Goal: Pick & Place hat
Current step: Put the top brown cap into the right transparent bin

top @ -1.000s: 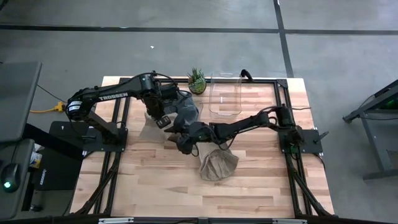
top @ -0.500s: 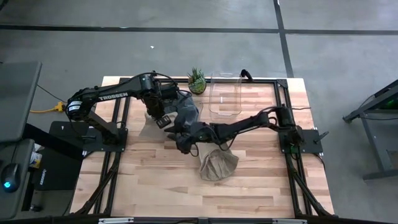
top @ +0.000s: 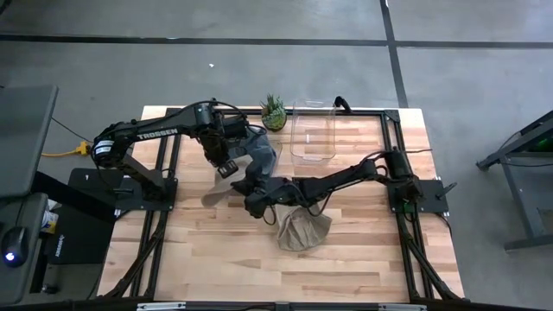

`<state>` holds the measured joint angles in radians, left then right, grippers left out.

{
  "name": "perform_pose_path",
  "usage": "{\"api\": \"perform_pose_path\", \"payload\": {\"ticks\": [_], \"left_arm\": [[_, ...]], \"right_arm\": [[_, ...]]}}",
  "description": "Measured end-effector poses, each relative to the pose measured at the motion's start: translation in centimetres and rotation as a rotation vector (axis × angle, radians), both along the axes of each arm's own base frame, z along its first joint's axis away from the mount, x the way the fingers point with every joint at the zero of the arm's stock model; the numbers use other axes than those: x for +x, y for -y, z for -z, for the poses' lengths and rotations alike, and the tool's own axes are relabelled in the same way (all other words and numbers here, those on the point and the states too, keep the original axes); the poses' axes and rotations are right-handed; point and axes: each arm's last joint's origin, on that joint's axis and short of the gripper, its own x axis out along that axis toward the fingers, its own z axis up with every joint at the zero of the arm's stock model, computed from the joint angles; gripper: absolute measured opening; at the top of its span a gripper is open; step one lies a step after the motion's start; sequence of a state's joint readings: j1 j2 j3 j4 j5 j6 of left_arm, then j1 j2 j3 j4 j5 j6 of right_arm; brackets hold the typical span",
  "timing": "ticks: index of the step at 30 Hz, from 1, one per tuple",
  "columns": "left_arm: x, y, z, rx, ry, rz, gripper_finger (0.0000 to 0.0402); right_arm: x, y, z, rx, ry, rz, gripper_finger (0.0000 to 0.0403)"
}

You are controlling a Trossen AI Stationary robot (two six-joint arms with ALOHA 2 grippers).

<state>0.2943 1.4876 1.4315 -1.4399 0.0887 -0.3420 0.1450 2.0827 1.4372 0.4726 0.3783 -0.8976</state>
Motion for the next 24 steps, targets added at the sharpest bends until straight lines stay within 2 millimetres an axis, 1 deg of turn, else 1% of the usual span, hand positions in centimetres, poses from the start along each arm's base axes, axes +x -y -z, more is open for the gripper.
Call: {"api": "perform_pose_path", "payload": {"ticks": [3,7,10,14,17,20,24], "left_arm": [[0.0,0.0,0.0,0.006,-0.002,0.000,0.0001],[-0.1,-0.1,-0.1,0.043,-0.013,-0.003,0.0001],[0.1,-0.2,-1.2,0.062,0.020,-0.005,0.0001],[0.0,-0.2,-4.2,0.105,0.095,-0.005,0.0002],[-0.4,-0.1,-6.8,0.133,0.177,0.006,0.0019],[-1.5,0.2,-9.8,0.166,0.286,0.002,0.0052],[-3.5,0.6,-13.1,0.202,0.425,-0.041,0.0115]], "right_arm": [[-0.2,0.1,-0.3,0.003,-0.020,0.015,0.0005],[-0.7,0.2,-1.2,-0.003,-0.030,0.043,0.0005],[-1.0,0.3,-1.9,0.009,-0.034,0.058,0.0005],[-1.4,0.4,-2.6,0.019,-0.032,0.091,0.0005],[-1.8,0.3,-3.3,0.015,-0.036,0.104,0.0005],[-2.5,0.1,-5.0,0.022,0.001,0.143,0.0005],[-3.9,0.0,-7.4,0.049,0.034,0.213,0.0005]]}}
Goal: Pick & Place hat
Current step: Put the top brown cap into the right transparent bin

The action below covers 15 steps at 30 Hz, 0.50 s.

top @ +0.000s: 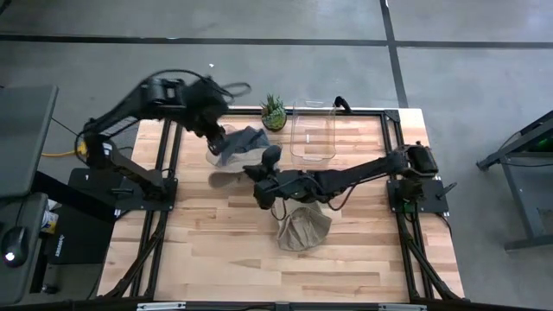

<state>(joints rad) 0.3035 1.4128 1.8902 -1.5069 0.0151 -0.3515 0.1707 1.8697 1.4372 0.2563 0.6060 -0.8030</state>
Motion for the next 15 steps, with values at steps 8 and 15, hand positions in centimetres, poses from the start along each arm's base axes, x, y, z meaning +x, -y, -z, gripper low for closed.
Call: {"api": "perform_pose_path", "payload": {"ticks": [8,15], "left_arm": [[-5.7,0.7,-3.5,0.030,0.250,-0.134,0.0223],[-9.2,1.7,-4.5,0.026,0.487,-0.189,0.0232]], "right_arm": [[-4.0,1.2,-5.2,0.062,0.050,0.151,0.0005],[-9.0,3.2,-10.6,0.185,0.202,0.276,0.0005]]}}
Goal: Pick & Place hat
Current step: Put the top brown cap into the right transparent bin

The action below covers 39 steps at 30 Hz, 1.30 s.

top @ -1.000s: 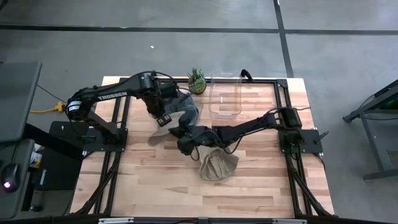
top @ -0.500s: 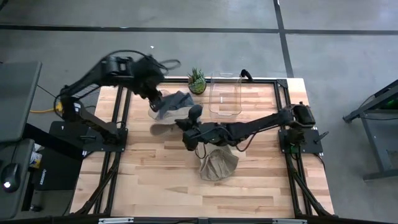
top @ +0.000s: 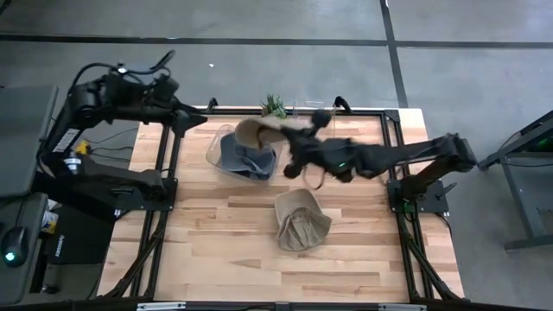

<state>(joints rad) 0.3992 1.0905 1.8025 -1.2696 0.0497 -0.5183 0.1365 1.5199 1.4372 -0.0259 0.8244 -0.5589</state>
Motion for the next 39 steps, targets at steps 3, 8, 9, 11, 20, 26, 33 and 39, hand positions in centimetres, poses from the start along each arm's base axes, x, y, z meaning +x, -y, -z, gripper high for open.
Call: {"api": "perform_pose_path", "payload": {"ticks": [3,8,9,11,20,26,33,39], "left_arm": [[-0.3,0.1,0.5,0.002,0.049,-0.005,0.0232],[0.7,-0.2,3.1,-0.020,0.068,0.012,0.0232],[1.0,-0.3,3.9,-0.026,0.065,0.021,0.0232],[1.3,-0.4,5.2,-0.027,0.073,0.029,0.0232],[1.0,-0.2,8.6,0.007,0.131,0.062,0.0232],[-0.9,0.6,8.6,0.033,0.186,0.064,0.0232],[-3.7,1.9,9.5,0.051,0.248,0.102,0.0232],[-5.0,2.6,11.7,0.031,0.309,0.120,0.0232]], "right_arm": [[-2.3,1.0,-1.9,0.078,0.089,0.035,0.0005],[-5.8,2.7,-4.4,0.237,0.269,0.080,0.0005],[-6.5,3.0,-4.8,0.273,0.304,0.085,0.0005],[-7.7,3.9,-5.4,0.346,0.372,0.093,0.0005],[-10.5,8.1,-5.9,0.634,0.557,0.119,0.0005],[-10.9,10.1,-5.8,0.743,0.625,0.114,0.0005],[-11.8,12.5,-5.0,0.878,0.647,0.172,0.0005],[-13.0,14.2,-3.7,0.962,0.595,0.299,0.0005]]}}
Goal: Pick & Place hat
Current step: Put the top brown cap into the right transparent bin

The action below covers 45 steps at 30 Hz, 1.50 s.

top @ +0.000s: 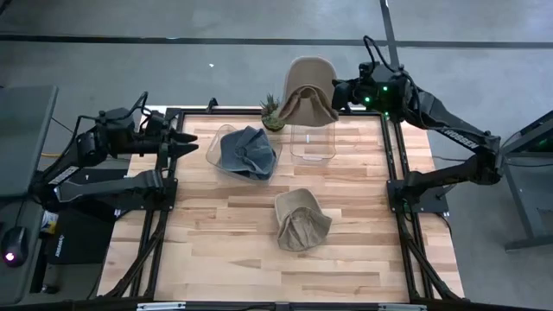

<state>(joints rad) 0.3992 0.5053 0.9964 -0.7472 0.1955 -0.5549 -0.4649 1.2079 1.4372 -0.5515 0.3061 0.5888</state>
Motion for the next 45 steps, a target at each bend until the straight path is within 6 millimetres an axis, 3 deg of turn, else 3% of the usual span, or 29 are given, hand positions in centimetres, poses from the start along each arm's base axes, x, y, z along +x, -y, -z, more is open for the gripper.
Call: {"api": "perform_pose_path", "payload": {"ticks": [7,12,33,45], "left_arm": [[-0.4,0.3,2.0,-0.038,0.041,0.023,0.0232],[-0.3,0.4,2.2,-0.043,0.049,0.066,0.0232],[-0.3,0.7,2.1,-0.058,0.060,0.193,0.0232],[-0.3,0.7,2.1,-0.058,0.060,0.194,0.0232]], "right_arm": [[-1.5,1.5,1.4,0.136,-0.078,0.071,0.0005],[-1.9,2.4,1.9,0.221,-0.070,0.076,0.0005],[0.4,10.1,8.7,0.609,-0.138,0.074,0.0004],[1.8,11.8,12.8,0.777,-0.245,0.089,0.0004]]}}
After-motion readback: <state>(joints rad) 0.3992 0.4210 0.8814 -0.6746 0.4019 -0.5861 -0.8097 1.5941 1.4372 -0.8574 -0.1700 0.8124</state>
